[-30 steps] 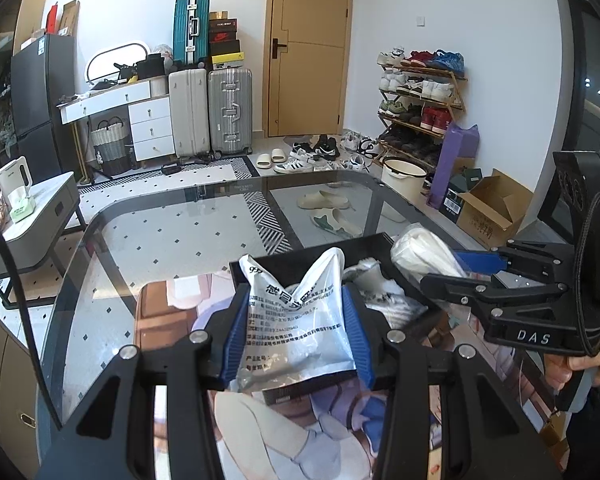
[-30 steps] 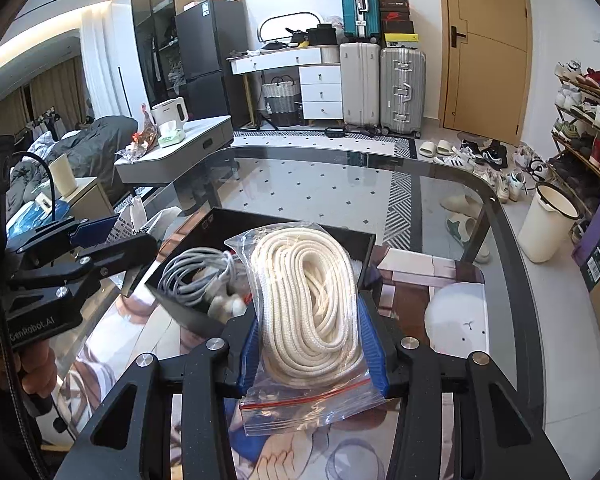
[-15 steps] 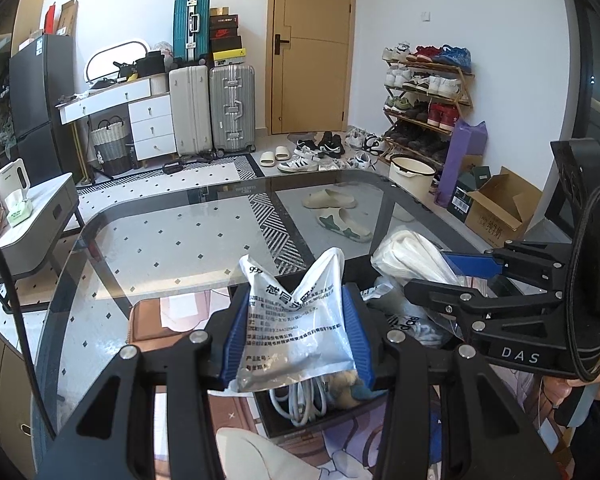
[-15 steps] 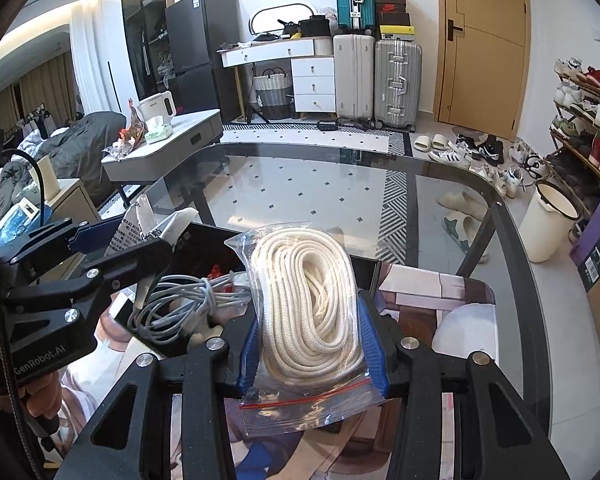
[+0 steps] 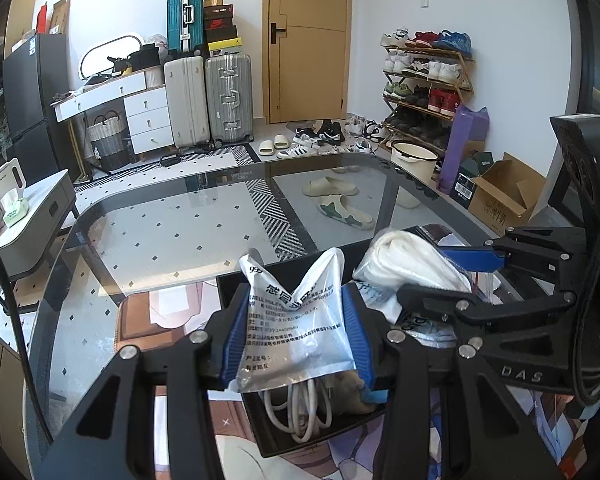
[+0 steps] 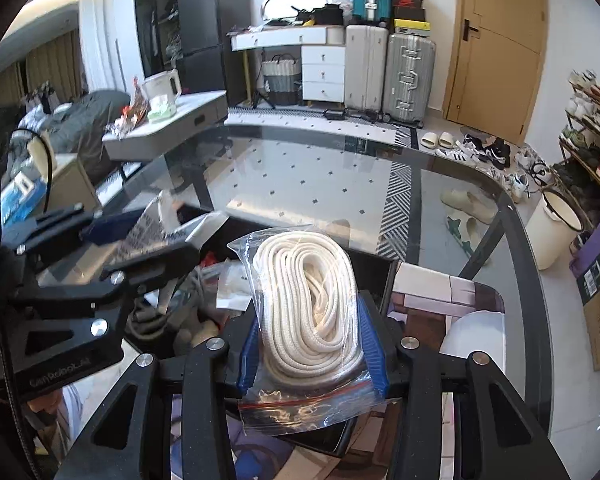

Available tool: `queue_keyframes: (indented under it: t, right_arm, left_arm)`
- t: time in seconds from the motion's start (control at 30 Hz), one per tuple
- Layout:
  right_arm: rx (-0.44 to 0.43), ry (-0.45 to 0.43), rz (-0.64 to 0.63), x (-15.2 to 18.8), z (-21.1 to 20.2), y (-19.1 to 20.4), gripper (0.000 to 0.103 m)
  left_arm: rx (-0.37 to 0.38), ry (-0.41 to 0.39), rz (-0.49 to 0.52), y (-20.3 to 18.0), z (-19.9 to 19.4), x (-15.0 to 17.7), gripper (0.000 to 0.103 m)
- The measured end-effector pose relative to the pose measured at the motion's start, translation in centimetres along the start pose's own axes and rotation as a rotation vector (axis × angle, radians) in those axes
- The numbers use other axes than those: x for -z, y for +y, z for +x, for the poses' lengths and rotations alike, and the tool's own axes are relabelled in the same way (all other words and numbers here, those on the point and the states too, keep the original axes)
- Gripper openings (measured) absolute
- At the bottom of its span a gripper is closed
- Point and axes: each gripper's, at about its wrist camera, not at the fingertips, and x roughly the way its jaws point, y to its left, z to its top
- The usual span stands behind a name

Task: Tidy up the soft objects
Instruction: 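Carry the packet with the left tool while the right tool carries the rope bag over the box, then open both tools to drop the packet and rope bag into the box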

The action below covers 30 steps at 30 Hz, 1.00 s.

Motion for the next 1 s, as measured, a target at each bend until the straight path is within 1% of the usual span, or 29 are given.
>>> queue_keyframes:
  t: [0.33,0.47,0.6,0.67,0.87,0.9,0.97,1.0]
  right_arm:
    - [-0.004,0.046,-0.043,0.3,1.8,0.7,0.044]
    - [-0.008,0.035,-0.051,0.3,1.8,0.6,0.045]
    - [0.009,-0.004,-0.084,0.6,0.6,0.8,0.054]
    - [0.017,-0.033,-0.1,0.8,-0.2,0.9,0.066]
    - [0.036,-0.088,-0.107,1.6,-2.4,0.6,0.082]
    - [0.037,-0.094,-0.099,1.8,-2.7,0.4,0.082]
    - [0.043,-0.097,-0.087,2.2,-3.1,0.2,0.084]
    - [0.05,-0.1,-0.081,2.4,-3.2,0.0,0.084]
  left_arm:
    - [0.007,0.003,0.019,0.0,0.1,-0.1,0.044]
    - [0.015,0.008,0.015,0.1,0.4,-0.1,0.044]
    - [0.021,0.011,0.01,0.1,0.6,-0.1,0.044]
    - [0.025,0.012,0.008,0.2,0.7,-0.1,0.044]
    - [0.03,0.029,0.036,-0.2,1.1,0.1,0.047]
    - [0.033,0.032,0.037,-0.3,1.1,0.1,0.048]
    - [0.039,0.039,0.037,-0.5,1.1,0.3,0.054]
    - [0.042,0.042,0.037,-0.5,1.1,0.4,0.06]
